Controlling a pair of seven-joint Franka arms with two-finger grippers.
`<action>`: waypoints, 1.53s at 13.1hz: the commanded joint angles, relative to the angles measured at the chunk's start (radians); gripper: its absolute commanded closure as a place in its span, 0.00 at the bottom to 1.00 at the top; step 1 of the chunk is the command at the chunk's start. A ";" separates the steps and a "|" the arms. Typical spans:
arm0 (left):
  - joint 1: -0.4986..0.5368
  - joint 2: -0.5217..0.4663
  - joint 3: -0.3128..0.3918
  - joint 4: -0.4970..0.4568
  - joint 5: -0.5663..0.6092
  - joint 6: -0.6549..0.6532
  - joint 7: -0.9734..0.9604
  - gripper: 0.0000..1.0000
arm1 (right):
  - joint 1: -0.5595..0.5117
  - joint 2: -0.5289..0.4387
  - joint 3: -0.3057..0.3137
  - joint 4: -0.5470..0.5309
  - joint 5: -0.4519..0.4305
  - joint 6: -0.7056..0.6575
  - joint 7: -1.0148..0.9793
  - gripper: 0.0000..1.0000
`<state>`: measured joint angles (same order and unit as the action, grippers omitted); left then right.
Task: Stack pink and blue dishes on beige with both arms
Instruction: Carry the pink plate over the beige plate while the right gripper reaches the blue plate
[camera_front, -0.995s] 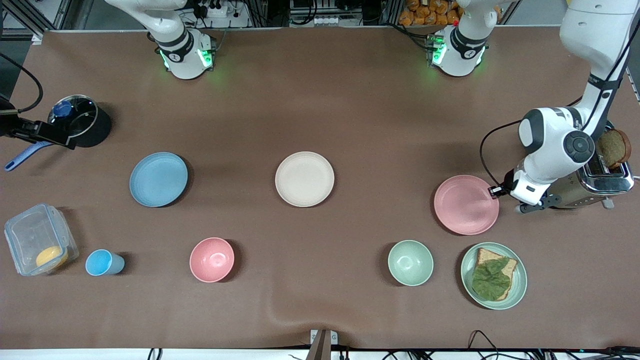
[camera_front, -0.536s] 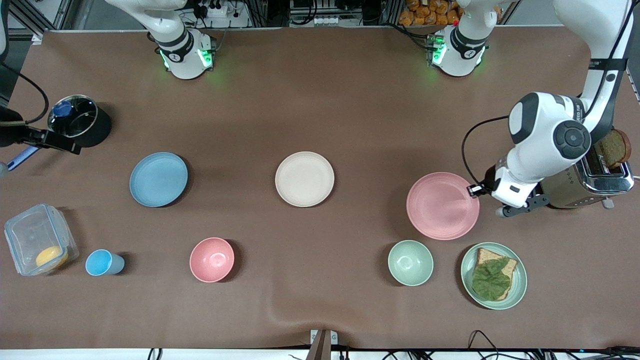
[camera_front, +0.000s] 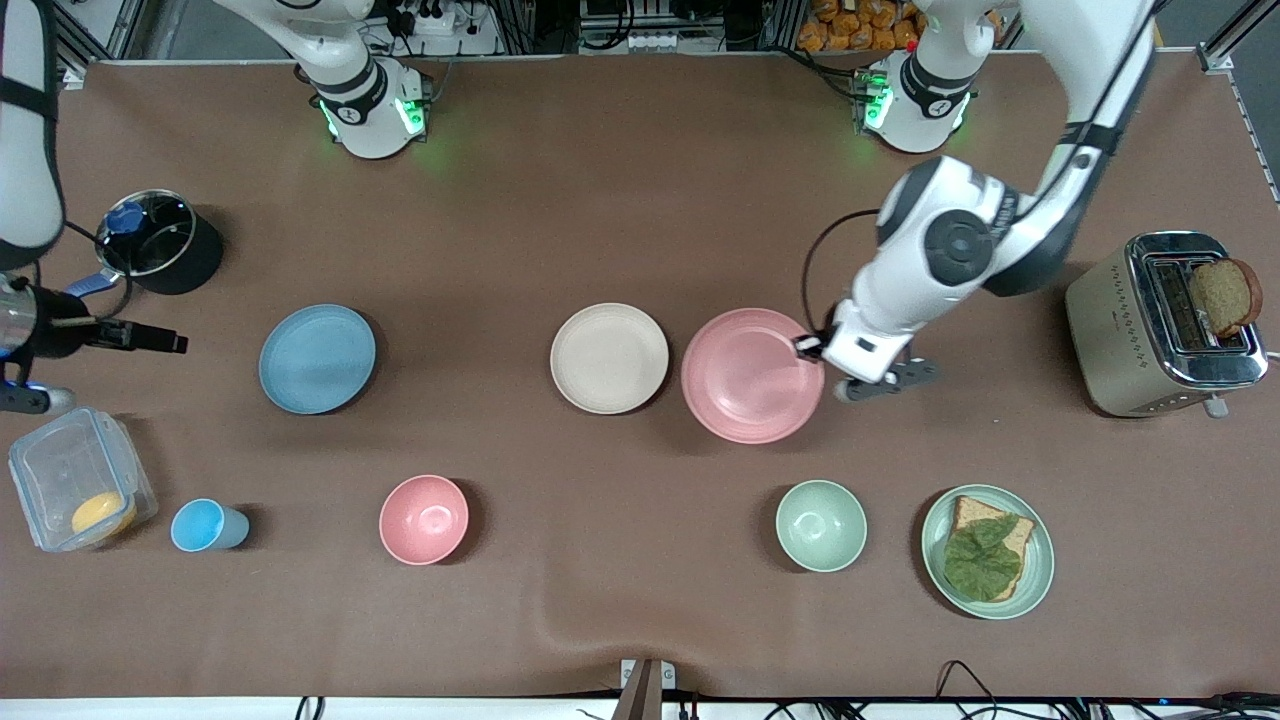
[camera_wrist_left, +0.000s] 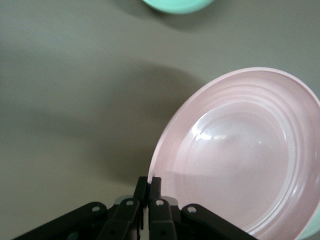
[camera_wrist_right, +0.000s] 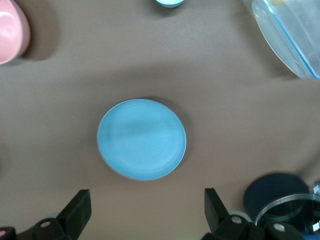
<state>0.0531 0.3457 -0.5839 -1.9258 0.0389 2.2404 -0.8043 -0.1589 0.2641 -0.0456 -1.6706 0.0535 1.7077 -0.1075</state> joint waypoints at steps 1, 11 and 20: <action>-0.090 0.053 0.003 0.022 -0.017 0.072 -0.096 1.00 | -0.051 -0.022 0.016 -0.147 -0.001 0.133 -0.102 0.00; -0.280 0.229 0.012 0.013 0.025 0.337 -0.203 1.00 | -0.108 0.147 0.016 -0.316 0.005 0.446 -0.351 0.00; -0.305 0.320 0.048 0.048 0.101 0.401 -0.205 1.00 | -0.100 0.260 0.024 -0.305 0.069 0.472 -0.350 0.00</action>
<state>-0.2252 0.6378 -0.5557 -1.9157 0.1119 2.6271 -0.9908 -0.2526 0.5013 -0.0291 -1.9938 0.0953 2.1814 -0.4420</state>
